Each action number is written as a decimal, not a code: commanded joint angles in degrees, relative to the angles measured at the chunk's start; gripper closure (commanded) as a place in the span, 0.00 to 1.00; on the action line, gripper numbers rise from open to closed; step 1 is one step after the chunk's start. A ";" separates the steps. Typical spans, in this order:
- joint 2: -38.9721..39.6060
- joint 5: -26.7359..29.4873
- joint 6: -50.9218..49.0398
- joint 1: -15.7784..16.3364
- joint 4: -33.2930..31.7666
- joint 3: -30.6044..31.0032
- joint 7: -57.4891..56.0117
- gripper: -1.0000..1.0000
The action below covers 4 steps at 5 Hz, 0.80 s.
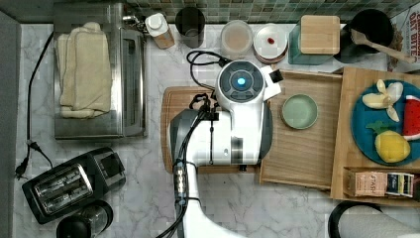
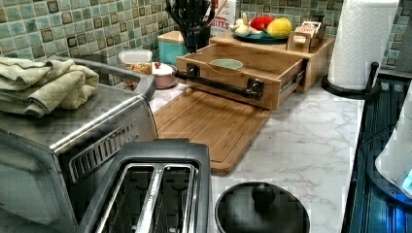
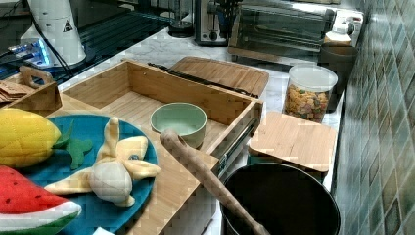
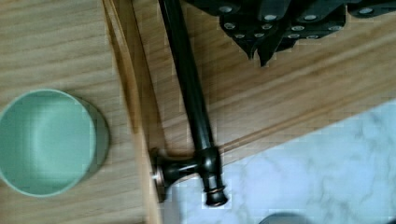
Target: Close the drawer.
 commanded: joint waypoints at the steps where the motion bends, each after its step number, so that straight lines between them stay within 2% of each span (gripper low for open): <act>1: 5.56 -8.37 6.67 3.70 -2.69 1.55 -6.12 1.00; 2: 8.54 -10.54 7.34 4.22 -1.62 0.50 -1.79 1.00; 4: 8.59 -11.82 14.03 4.35 -5.27 -1.78 -1.06 1.00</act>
